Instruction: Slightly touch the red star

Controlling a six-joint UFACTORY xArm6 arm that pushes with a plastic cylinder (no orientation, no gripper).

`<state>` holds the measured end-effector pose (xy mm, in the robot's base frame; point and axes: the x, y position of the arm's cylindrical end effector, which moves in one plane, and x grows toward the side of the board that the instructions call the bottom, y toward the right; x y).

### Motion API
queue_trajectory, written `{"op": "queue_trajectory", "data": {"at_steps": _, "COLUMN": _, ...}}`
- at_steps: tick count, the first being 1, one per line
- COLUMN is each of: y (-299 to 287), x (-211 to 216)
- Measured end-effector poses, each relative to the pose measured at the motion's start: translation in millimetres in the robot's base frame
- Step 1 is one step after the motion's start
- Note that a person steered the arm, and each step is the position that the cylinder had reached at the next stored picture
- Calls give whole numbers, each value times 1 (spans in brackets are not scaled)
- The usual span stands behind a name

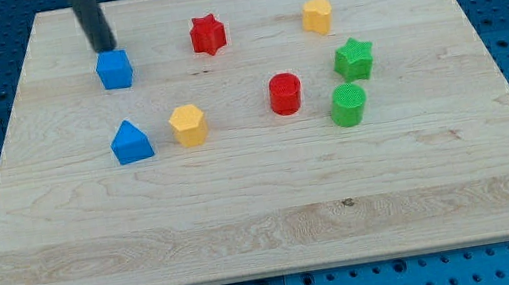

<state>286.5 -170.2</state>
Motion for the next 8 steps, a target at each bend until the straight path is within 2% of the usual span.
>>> {"op": "queue_trajectory", "data": {"at_steps": 2, "y": 68, "x": 26}}
{"op": "queue_trajectory", "data": {"at_steps": 4, "y": 91, "x": 70}}
{"op": "queue_trajectory", "data": {"at_steps": 8, "y": 115, "x": 41}}
